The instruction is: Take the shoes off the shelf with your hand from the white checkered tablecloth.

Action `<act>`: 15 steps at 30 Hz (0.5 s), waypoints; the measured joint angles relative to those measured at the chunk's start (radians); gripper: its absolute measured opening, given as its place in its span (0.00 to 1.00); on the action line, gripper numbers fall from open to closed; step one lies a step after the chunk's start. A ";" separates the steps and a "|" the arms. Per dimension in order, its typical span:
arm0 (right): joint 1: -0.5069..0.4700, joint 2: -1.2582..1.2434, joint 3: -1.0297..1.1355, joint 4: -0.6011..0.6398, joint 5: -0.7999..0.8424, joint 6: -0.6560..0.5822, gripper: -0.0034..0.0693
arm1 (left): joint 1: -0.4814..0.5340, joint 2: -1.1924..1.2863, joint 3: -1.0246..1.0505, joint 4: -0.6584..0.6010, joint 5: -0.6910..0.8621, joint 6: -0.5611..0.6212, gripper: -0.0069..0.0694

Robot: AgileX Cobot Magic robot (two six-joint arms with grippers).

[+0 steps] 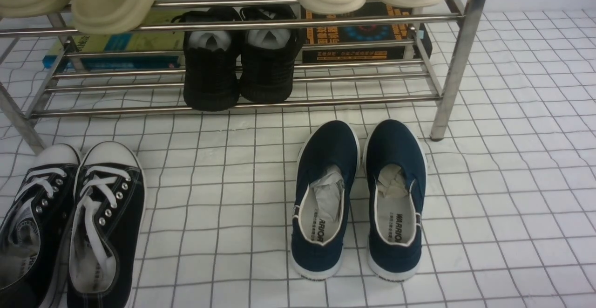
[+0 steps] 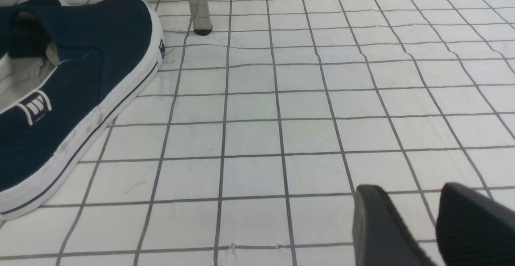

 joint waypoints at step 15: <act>0.000 0.000 0.000 0.000 0.000 0.000 0.38 | 0.000 -0.037 0.163 0.181 -0.197 -0.046 0.12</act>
